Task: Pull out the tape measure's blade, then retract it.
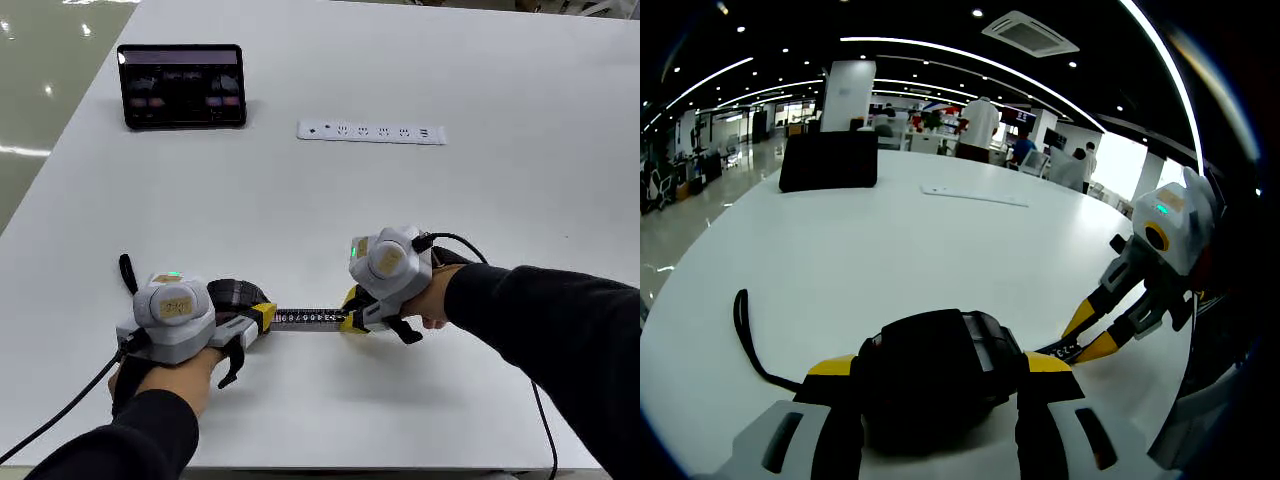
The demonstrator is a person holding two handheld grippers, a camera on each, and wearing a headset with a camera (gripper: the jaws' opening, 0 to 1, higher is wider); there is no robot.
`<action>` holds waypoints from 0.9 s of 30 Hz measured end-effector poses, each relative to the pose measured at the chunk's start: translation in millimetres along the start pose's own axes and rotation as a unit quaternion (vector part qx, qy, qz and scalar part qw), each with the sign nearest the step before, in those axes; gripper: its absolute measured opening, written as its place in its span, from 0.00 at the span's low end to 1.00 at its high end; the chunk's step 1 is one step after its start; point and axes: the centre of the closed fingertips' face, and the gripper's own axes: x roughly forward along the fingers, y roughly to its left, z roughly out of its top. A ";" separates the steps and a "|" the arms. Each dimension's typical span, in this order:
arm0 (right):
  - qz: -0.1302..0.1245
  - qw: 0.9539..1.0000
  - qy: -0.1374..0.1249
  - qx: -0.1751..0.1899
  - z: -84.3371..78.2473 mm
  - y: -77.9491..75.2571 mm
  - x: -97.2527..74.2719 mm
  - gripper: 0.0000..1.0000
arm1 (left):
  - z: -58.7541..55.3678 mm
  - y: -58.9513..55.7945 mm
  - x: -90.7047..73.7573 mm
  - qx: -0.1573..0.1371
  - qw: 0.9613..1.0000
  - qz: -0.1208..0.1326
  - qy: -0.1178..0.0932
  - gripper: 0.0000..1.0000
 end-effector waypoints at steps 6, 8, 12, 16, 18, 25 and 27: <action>-0.001 1.000 -0.005 0.002 3.8 1.0 2.8 0.10 | -0.1 0.2 0.0 0.000 1.000 0.000 0.000 0.57; -0.001 1.000 -0.005 0.000 5.3 1.6 3.7 0.10 | -0.1 0.3 -0.1 0.000 1.000 0.000 0.000 0.57; -0.002 1.000 -0.010 0.001 8.1 2.1 4.8 0.10 | -0.4 0.4 0.0 0.000 1.000 -0.001 0.000 0.57; -0.002 1.000 -0.017 0.006 10.9 1.3 6.4 0.10 | -0.5 0.4 -0.2 -0.001 1.000 -0.001 0.000 0.57; -0.003 1.000 -0.020 0.009 12.2 1.2 7.2 0.10 | -0.4 0.5 -0.2 -0.001 1.000 -0.001 0.000 0.57; -0.003 1.000 -0.027 0.000 17.8 2.2 9.7 0.11 | -0.1 0.6 -0.1 -0.002 1.000 -0.002 0.000 0.57; -0.002 1.000 -0.030 0.006 19.3 2.6 10.4 0.11 | -0.2 0.7 0.1 -0.002 1.000 -0.001 0.000 0.57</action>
